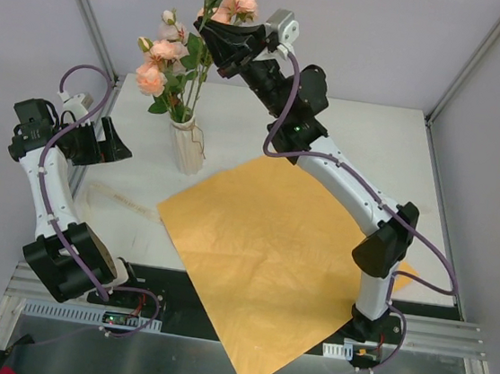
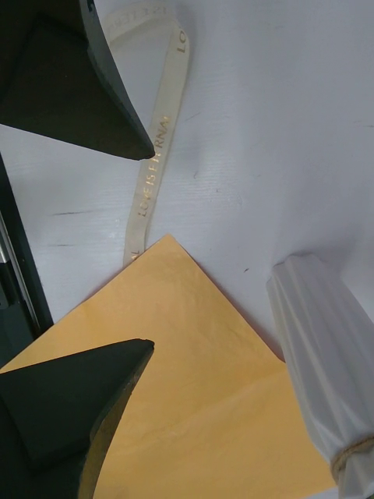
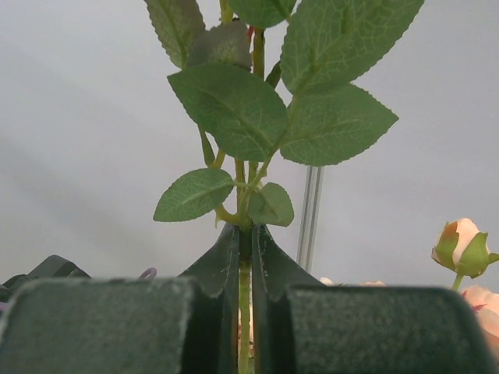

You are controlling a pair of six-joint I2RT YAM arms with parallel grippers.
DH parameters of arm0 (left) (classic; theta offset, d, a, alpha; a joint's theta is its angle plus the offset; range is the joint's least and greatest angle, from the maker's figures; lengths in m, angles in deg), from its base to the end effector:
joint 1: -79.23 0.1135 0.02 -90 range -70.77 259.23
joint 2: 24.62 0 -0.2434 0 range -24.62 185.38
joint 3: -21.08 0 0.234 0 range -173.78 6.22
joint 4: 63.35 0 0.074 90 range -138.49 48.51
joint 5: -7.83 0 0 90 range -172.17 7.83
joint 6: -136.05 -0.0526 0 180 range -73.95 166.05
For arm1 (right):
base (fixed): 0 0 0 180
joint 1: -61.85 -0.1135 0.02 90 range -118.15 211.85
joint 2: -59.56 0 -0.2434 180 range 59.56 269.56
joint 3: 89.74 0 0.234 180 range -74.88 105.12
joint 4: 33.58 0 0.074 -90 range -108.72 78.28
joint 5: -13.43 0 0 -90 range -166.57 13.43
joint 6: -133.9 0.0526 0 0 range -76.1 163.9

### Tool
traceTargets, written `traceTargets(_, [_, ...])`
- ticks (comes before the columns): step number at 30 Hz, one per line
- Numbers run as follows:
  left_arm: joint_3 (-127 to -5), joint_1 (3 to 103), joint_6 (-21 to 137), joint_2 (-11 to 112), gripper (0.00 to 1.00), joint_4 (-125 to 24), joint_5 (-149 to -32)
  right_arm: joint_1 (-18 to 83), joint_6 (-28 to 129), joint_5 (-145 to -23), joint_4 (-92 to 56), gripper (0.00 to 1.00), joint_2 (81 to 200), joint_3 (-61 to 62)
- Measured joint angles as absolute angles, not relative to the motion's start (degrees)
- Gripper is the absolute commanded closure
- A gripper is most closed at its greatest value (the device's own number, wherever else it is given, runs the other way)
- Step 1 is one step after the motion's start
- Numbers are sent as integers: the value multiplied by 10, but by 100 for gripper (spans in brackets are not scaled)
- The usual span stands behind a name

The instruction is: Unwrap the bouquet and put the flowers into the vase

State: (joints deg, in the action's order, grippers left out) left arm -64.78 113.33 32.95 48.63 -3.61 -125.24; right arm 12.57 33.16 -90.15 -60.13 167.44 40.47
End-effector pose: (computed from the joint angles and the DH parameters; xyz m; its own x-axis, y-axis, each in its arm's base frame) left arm 0.2310 0.1130 0.3153 -0.5967 -0.2041 -0.7761 0.1134 0.9360 -0.3333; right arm 0.2473 0.3063 0.5283 0.6389 0.4646 -0.6132 -0.7312 0.6144 -0.2963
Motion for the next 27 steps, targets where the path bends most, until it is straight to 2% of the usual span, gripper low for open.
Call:
traceTargets(9, [-648,1134,317,486,1,-26,-1252,124,301,-905,-609,99,1717,446])
traceTargets(18, [-648,1134,312,484,1,-19,-1253,124,286,-905,-611,99,1730,430])
traceTargets(19, [-648,1134,312,484,1,-19,-1253,123,286,-905,-614,95,1730,422])
traceTargets(20, [-648,1134,310,484,1,-19,-1253,123,287,-905,-613,82,1730,414])
traceTargets(22, [-648,1134,310,484,1,-19,-1253,121,287,-904,-611,66,1730,392])
traceTargets(23, [-648,1134,309,484,1,-19,-1253,120,288,-903,-606,51,1730,380])
traceTargets(24, [-648,1134,308,484,1,-19,-1253,119,289,-901,-601,44,1730,370])
traceTargets(27, [-648,1134,307,483,1,-18,-1253,111,288,-893,-575,39,1730,335])
